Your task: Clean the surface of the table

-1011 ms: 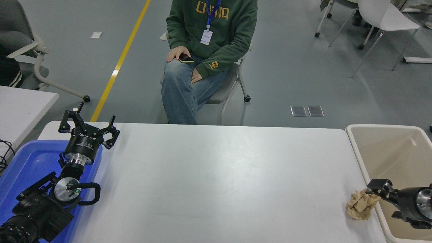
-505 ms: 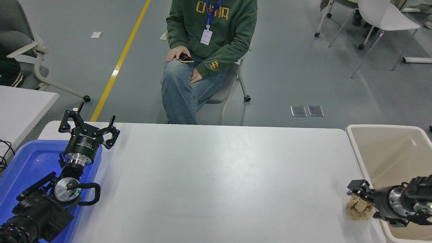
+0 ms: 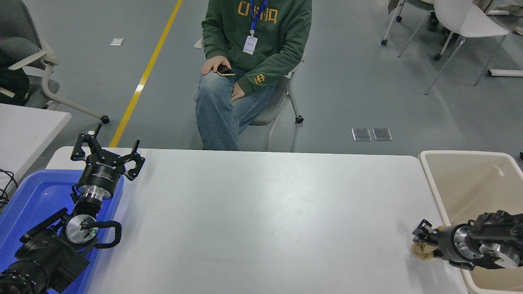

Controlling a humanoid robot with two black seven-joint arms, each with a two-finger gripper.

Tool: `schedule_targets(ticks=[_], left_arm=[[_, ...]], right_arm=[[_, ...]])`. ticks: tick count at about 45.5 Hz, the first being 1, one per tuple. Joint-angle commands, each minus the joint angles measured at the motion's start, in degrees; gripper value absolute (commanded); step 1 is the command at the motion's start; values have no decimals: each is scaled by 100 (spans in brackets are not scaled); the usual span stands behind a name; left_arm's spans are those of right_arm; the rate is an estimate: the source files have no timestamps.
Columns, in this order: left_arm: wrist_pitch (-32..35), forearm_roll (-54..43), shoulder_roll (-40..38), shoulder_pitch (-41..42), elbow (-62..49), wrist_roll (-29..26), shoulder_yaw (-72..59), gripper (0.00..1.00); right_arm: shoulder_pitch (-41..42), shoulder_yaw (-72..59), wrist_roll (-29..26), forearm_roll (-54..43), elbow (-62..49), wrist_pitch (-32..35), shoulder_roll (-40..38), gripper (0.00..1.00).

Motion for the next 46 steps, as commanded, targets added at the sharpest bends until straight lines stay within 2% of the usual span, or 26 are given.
schedule_targets(ticks=[1, 21, 34, 46], left_arm=[[2, 0, 1, 0, 0, 0, 0, 100], [1, 0, 1, 0, 0, 0, 0, 100], [-7, 0, 1, 0, 0, 0, 0, 100], [-7, 0, 1, 0, 0, 0, 0, 100]], right_arm=[[104, 16, -85, 11, 23, 81, -241, 0], [1413, 122, -58, -25, 1314, 731, -1629, 0], [2432, 87, -93, -235, 2237, 784, -2288, 0], [3153, -98, -234, -657, 2343, 1294, -2824, 0]])
